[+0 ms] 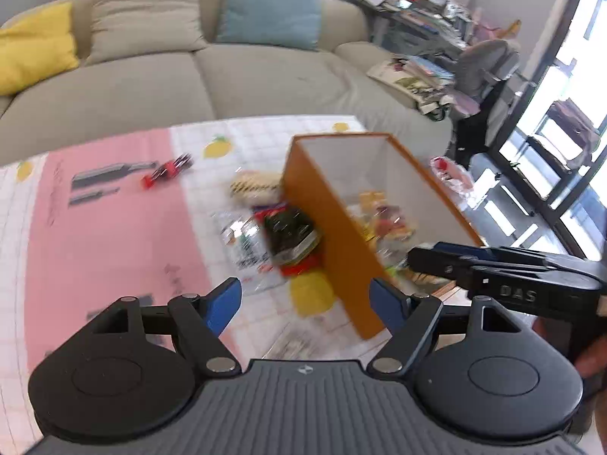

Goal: Organize snacks
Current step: 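Withdraw both tools from the box toward the remaining snacks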

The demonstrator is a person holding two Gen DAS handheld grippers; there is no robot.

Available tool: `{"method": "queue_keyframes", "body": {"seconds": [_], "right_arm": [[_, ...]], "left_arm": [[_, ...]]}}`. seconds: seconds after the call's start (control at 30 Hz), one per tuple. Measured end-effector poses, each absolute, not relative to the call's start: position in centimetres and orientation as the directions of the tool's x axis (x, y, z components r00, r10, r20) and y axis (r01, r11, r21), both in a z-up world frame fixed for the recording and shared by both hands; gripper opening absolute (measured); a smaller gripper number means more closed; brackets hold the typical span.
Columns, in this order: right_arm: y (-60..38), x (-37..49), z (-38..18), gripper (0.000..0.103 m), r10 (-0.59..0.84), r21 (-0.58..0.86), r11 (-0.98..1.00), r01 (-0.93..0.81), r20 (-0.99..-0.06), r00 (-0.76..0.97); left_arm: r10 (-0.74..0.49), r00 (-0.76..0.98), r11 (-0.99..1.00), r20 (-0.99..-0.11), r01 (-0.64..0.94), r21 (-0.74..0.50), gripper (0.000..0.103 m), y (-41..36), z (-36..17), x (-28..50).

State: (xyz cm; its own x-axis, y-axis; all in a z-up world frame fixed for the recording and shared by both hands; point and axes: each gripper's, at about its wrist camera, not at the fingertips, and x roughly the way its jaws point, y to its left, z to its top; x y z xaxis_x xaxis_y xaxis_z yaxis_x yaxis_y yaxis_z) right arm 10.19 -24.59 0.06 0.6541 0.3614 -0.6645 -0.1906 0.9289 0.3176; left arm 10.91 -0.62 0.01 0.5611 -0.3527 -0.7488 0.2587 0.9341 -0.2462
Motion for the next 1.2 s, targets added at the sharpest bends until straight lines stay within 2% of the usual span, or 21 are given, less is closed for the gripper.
{"method": "queue_keyframes", "body": {"seconds": [0.23, 0.37, 0.53, 0.63, 0.7, 0.73, 0.87, 1.03, 1.2], "right_arm": [[-20.3, 6.6, -2.4, 0.043, 0.277, 0.272, 0.955, -0.119, -0.670, 0.688], [-18.5, 5.5, -5.2, 0.056, 0.262, 0.264, 0.960, -0.095, -0.723, 0.639], [-17.1, 5.6, -8.1, 0.056, 0.236, 0.243, 0.968, -0.070, -0.767, 0.597], [-17.1, 5.8, -9.0, 0.049, 0.192, 0.207, 0.977, -0.045, -0.776, 0.601], [-17.5, 6.0, -9.6, 0.033, 0.164, 0.200, 0.980, -0.006, -0.784, 0.598], [-17.8, 6.0, -9.7, 0.031, 0.149, 0.198, 0.980, 0.015, -0.785, 0.601], [-18.8, 6.3, -10.1, 0.030, 0.097, 0.179, 0.981, 0.072, -0.783, 0.614], [-20.6, 6.4, -10.8, 0.028, 0.094, 0.251, 0.952, 0.176, -0.784, 0.613], [-20.5, 6.7, -11.1, 0.033, 0.091, 0.251, 0.951, 0.179, -0.784, 0.615]], "left_arm": [[-0.336, 0.536, 0.942, -0.774, 0.188, -0.279, 0.087, 1.7, -4.1, 8.8], [-0.312, 0.521, 0.950, -0.795, 0.165, -0.265, 0.087, 2.3, -6.3, 8.1], [-0.285, 0.504, 0.958, -0.815, 0.169, -0.230, 0.084, 2.2, -8.2, 7.8], [-0.303, 0.515, 0.951, -0.802, 0.216, -0.221, 0.084, 1.7, -8.8, 7.7], [-0.329, 0.514, 0.939, -0.792, 0.269, -0.216, 0.084, 1.1, -9.2, 7.8], [-0.338, 0.514, 0.933, -0.788, 0.295, -0.207, 0.084, 0.7, -9.4, 7.9], [-0.332, 0.508, 0.916, -0.795, 0.373, -0.144, 0.084, -1.5, -10.5, 8.4], [-0.314, 0.490, 0.864, -0.813, 0.502, -0.031, 0.084, -4.3, -12.4, 9.0], [-0.323, 0.455, 0.785, -0.830, 0.618, 0.034, 0.084, -6.4, -14.8, 9.9]]}}
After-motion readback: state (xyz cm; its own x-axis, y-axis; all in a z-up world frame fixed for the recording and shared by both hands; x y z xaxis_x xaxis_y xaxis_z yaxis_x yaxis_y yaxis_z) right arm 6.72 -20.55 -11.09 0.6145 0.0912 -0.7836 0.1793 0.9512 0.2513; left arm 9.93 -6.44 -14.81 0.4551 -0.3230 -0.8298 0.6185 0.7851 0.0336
